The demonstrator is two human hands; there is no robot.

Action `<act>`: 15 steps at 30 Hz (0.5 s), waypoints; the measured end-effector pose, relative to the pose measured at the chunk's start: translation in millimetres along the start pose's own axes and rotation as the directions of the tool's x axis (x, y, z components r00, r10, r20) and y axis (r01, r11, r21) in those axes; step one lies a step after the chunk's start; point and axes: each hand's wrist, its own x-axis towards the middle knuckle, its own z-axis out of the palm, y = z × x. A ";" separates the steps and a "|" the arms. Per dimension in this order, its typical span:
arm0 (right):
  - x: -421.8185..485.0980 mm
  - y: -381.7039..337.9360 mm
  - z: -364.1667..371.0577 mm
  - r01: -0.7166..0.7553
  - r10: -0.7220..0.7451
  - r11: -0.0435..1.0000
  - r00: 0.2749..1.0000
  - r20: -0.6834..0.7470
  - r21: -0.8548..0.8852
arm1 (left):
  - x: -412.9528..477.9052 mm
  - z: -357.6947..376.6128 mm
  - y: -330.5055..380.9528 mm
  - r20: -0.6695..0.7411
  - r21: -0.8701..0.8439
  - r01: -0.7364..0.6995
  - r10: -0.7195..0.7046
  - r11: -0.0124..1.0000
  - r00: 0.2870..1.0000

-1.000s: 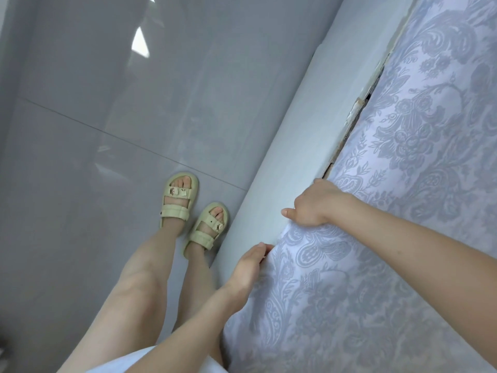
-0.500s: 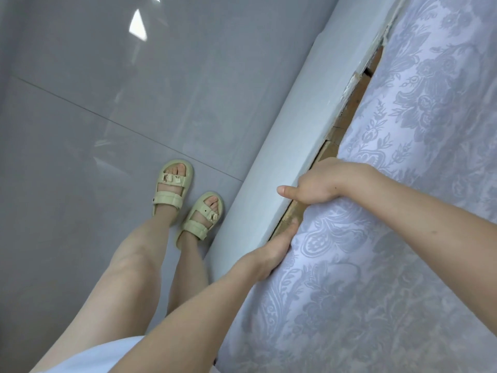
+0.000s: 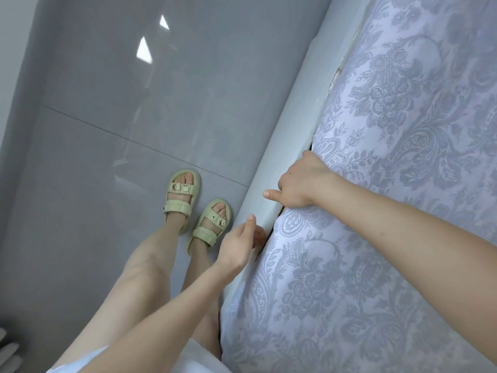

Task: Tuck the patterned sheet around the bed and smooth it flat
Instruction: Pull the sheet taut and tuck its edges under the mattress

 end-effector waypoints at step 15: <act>1.9 -15.6 13.6 0.009 0.009 0.997 0.975 -0.223 0.082 | -4.0 -22.8 -45.4 0.235 -0.164 0.261 -0.220 0.951 0.947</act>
